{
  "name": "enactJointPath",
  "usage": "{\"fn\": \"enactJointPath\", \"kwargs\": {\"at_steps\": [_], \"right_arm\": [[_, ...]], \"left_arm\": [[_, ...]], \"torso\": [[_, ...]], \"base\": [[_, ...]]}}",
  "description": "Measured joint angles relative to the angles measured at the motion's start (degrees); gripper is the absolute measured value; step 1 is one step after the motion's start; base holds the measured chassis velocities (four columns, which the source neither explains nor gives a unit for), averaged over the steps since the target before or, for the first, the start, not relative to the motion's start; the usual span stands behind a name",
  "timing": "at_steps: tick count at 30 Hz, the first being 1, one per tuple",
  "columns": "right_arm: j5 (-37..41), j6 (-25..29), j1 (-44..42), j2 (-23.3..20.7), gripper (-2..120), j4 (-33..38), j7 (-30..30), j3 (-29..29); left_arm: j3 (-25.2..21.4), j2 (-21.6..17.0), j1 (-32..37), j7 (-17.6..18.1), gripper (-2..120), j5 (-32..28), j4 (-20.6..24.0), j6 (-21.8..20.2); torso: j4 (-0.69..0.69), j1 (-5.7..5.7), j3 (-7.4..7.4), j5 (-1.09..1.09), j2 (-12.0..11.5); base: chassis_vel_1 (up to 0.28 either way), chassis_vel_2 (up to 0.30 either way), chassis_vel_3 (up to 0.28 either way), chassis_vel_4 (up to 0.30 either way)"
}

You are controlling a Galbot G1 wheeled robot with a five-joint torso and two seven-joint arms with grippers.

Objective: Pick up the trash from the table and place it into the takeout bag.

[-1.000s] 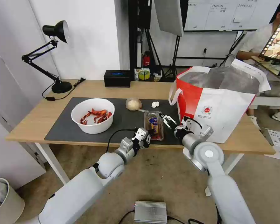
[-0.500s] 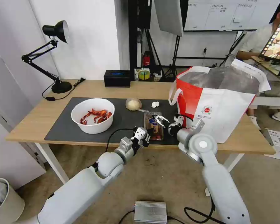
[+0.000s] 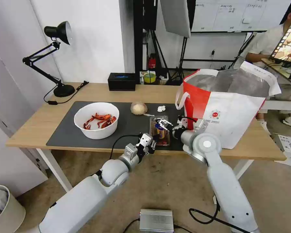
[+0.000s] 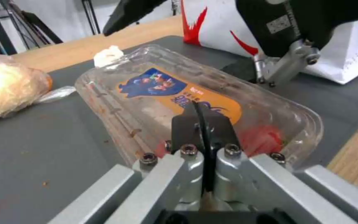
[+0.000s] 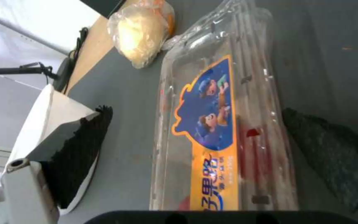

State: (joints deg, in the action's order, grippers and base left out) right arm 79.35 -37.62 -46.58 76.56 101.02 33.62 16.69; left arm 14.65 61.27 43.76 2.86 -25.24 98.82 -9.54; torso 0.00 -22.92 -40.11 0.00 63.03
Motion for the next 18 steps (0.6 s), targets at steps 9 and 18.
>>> {"fn": "enactJointPath", "kwargs": {"at_steps": [9,18], "right_arm": [[0.66,-1.90,2.00,0.30,100,-1.58,1.54,-1.23],[1.19,-2.96,2.09,0.46,100,-1.75,1.81,-1.44]], "left_arm": [[0.35,0.32,-0.16,0.04,0,-0.08,-0.44,0.18],[0.43,0.38,-0.19,0.07,0,-0.06,-0.51,0.33]], "torso": [[0.00,0.00,0.00,0.00,0.00],[0.00,0.00,0.00,0.00,0.00]], "base": [[0.000,0.000,0.000,0.000],[0.000,0.000,0.000,0.000]]}}
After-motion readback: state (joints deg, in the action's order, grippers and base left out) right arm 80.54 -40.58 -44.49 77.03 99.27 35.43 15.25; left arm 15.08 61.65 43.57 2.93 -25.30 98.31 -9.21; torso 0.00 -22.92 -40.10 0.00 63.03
